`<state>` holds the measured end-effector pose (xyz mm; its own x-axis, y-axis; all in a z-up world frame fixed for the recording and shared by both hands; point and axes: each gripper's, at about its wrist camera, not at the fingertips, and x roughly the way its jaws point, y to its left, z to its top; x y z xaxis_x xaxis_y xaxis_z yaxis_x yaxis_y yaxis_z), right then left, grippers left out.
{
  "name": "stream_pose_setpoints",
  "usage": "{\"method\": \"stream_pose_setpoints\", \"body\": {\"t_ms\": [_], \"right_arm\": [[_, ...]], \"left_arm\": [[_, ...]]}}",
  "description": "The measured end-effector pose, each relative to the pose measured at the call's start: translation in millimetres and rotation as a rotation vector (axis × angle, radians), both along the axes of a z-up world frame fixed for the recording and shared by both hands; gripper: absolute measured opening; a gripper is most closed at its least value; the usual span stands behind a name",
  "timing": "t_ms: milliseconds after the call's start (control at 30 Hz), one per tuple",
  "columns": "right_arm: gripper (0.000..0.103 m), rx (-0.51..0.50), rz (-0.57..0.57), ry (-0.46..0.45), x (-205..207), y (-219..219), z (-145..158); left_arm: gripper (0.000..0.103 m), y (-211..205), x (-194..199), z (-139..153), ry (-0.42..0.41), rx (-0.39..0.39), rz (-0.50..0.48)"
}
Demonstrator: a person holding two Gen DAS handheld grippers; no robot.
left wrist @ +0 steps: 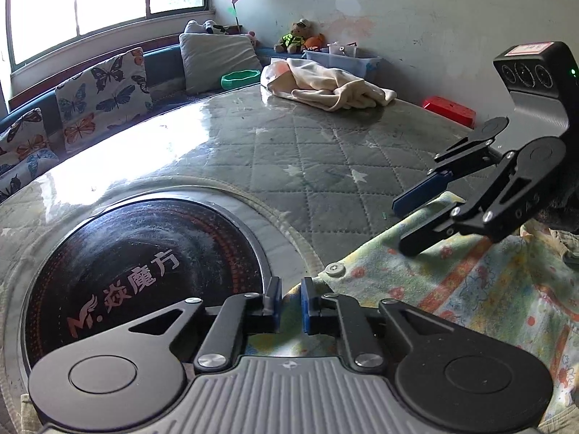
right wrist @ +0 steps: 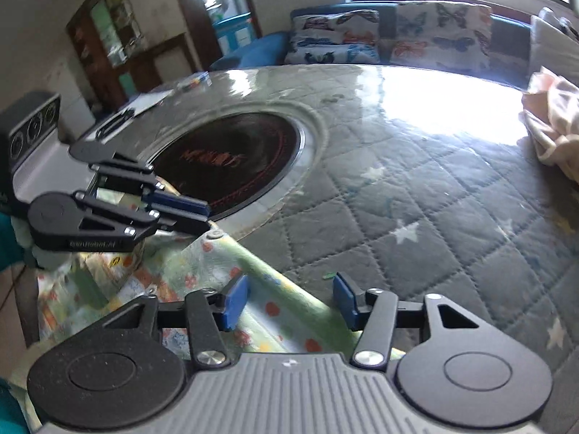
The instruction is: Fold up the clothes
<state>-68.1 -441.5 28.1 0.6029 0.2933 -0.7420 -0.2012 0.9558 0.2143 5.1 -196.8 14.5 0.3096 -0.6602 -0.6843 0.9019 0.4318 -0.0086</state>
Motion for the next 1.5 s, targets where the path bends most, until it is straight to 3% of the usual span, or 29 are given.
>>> {"method": "stream_pose_setpoints", "body": {"t_ms": [33,100,200,500,733,867,1000,1133,1267,1333,1367,1400,1500], "right_arm": [[0.042,-0.007,0.010,0.002,0.1,2.0,1.0],[0.020,-0.023,0.030,0.007,0.1,6.2,3.0],[0.006,-0.090,0.056,0.001,-4.6,18.1,7.7],[0.003,-0.158,0.108,-0.130,-41.3,46.2,41.6],[0.003,-0.260,0.247,-0.217,-98.2,94.0,59.5],[0.003,-0.297,0.325,-0.211,-128.1,121.9,52.8],[0.003,-0.295,0.385,-0.137,-144.7,139.4,30.6],[0.004,-0.273,0.382,-0.101,-149.2,143.5,21.1],[0.011,-0.202,0.302,-0.128,-145.1,128.7,39.3],[0.026,-0.160,0.209,-0.146,-140.1,112.0,49.7],[0.038,-0.148,0.179,-0.144,-138.4,105.4,51.7],[0.043,-0.132,0.132,-0.144,-134.1,91.8,53.2],[0.048,-0.126,0.048,-0.114,-128.9,64.4,50.0]], "left_arm": [[0.010,0.7,-0.4,0.7,0.001,-0.002,0.001],[0.009,1.9,-1.2,2.7,0.001,-0.008,0.005],[0.008,4.9,-3.4,8.3,-0.001,-0.022,0.012],[0.007,24.6,-27.3,36.1,-0.027,-0.082,0.011],[0.007,61.8,-71.3,54.5,-0.029,-0.131,-0.010],[0.007,88.1,-105.6,49.0,0.007,-0.117,-0.020],[0.007,112.4,-125.8,47.2,0.051,-0.121,-0.013],[0.010,125.5,-122.5,64.3,0.027,-0.162,0.047],[0.025,111.4,-106.3,77.2,-0.036,-0.165,0.102],[0.031,100.2,-90.8,75.5,-0.054,-0.147,0.137],[0.038,95.9,-81.2,72.8,-0.051,-0.134,0.162],[0.046,92.1,-71.1,69.5,-0.045,-0.120,0.189],[0.052,86.2,-43.3,55.7,-0.038,-0.059,0.270]]}}
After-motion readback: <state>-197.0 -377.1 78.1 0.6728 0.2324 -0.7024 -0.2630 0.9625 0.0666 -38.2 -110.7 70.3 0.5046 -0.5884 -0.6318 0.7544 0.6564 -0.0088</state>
